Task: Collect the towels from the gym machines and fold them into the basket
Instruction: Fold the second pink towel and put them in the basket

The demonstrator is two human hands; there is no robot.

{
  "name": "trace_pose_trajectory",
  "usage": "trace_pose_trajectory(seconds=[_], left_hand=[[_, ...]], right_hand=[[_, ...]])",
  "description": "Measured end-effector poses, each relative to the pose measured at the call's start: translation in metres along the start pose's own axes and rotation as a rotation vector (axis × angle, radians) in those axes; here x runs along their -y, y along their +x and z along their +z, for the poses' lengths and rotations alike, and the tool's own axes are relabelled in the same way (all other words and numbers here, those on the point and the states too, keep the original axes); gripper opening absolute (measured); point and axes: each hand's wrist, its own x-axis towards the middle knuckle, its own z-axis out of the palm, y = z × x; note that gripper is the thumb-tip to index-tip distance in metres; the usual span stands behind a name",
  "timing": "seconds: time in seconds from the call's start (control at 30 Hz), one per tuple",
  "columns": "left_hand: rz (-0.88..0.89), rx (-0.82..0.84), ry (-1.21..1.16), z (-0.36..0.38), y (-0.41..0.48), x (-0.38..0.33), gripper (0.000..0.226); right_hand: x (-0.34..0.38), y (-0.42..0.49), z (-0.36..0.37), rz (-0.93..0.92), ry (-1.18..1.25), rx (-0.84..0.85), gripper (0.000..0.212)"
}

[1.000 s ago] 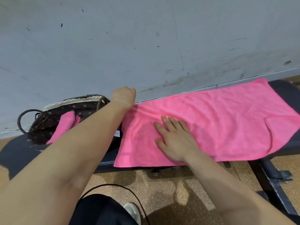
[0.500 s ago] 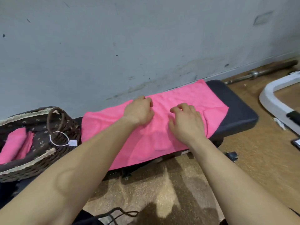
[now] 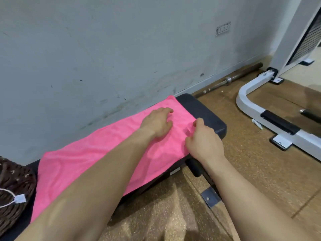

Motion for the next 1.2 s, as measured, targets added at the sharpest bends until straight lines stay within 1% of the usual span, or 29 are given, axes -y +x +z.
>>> trace_pose_trajectory(seconds=[0.1, 0.17, 0.27, 0.33, 0.4, 0.47, 0.57, 0.6, 0.7, 0.77, 0.83, 0.93, 1.03, 1.13, 1.2], left_hand=[[0.016, 0.006, 0.006, 0.004, 0.03, -0.011, 0.055], [0.001, 0.031, 0.022, 0.008, 0.048, -0.018, 0.061], [-0.035, 0.085, 0.063, 0.015, 0.065, -0.025, 0.07], [-0.05, 0.087, 0.082, 0.021, 0.069, -0.028, 0.068], [-0.05, 0.057, 0.086, 0.023, 0.069, -0.032, 0.065], [-0.039, 0.007, 0.06, 0.023, 0.066, -0.034, 0.061], [-0.065, -0.124, 0.001, 0.018, 0.069, -0.031, 0.045], [-0.09, -0.145, -0.002, 0.015, 0.073, -0.028, 0.042], [-0.152, -0.133, -0.003, 0.011, 0.089, -0.018, 0.047], [-0.173, -0.107, -0.018, 0.01, 0.101, -0.011, 0.053], [-0.178, -0.07, -0.039, 0.011, 0.11, -0.005, 0.056], [-0.186, -0.03, -0.078, 0.016, 0.121, 0.002, 0.052], [-0.234, 0.022, -0.159, 0.021, 0.126, 0.007, 0.051], [-0.216, -0.05, -0.309, 0.02, 0.128, 0.009, 0.054], [-0.157, -0.118, -0.334, 0.015, 0.13, 0.007, 0.055]], right_hand=[[-0.015, 0.002, -0.012, 0.049, -0.069, 0.009, 0.037], [-0.026, 0.003, -0.02, 0.096, -0.124, 0.012, 0.037], [-0.04, 0.006, -0.028, 0.167, -0.222, 0.061, 0.02], [-0.044, 0.01, -0.03, 0.194, -0.274, 0.092, 0.012], [-0.045, 0.014, -0.03, 0.209, -0.271, 0.099, 0.01], [-0.041, 0.018, -0.028, 0.192, -0.244, 0.066, 0.009], [-0.026, 0.021, -0.021, 0.144, -0.17, 0.03, 0.013], [-0.02, 0.021, -0.018, 0.127, -0.142, 0.028, 0.014], [-0.003, 0.019, -0.007, 0.046, -0.113, -0.024, 0.014], [0.004, 0.018, 0.002, -0.029, -0.148, -0.091, 0.018], [0.006, 0.02, 0.008, -0.04, -0.199, -0.1, 0.021], [-0.004, 0.026, 0.005, 0.047, -0.225, -0.032, 0.018], [-0.021, 0.031, -0.005, 0.131, -0.197, -0.009, 0.019], [-0.035, 0.031, -0.01, 0.219, -0.121, 0.009, 0.023], [-0.042, 0.029, -0.011, 0.262, -0.042, 0.017, 0.025]])
